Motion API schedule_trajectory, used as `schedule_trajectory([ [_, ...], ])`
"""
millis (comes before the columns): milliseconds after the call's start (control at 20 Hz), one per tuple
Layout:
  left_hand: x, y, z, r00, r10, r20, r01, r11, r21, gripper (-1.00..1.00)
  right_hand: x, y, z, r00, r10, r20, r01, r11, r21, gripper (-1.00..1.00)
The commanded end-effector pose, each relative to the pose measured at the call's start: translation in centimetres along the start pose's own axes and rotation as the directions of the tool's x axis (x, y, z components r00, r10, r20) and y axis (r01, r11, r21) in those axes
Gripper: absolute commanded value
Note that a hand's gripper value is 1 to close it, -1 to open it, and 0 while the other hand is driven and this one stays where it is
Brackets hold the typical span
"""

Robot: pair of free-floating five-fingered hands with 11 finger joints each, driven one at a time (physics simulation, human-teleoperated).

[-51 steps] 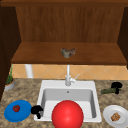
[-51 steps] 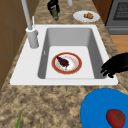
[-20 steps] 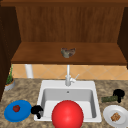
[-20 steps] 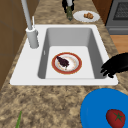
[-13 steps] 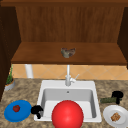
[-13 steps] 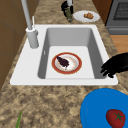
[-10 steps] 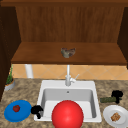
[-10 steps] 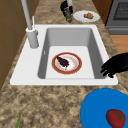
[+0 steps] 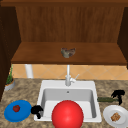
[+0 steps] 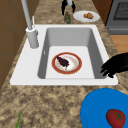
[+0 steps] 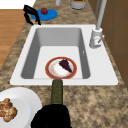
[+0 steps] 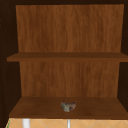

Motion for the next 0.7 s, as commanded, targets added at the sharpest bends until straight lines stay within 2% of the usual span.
schedule_trajectory([
  [0, 0.0, 0.0, 0.0, 1.0000, 0.000, 0.000, 0.000, 1.0000, 0.000, 0.00, -0.3, -1.6, 1.6, 1.000, 0.000, -0.023, 0.000, 1.000, -0.005, -1.00],
  [350, 0.0, 0.0, 0.0, 1.0000, 0.000, 0.000, 0.000, 1.0000, 0.000, 0.00, -0.7, -5.9, 5.5, 0.999, 0.019, -0.034, -0.019, 1.000, 0.018, -1.00],
  [650, 0.0, 0.0, 0.0, 1.0000, 0.000, 0.000, 0.000, 1.0000, 0.000, 0.00, 0.2, -6.3, 8.8, 0.998, 0.025, -0.052, -0.026, 1.000, -0.007, -1.00],
])
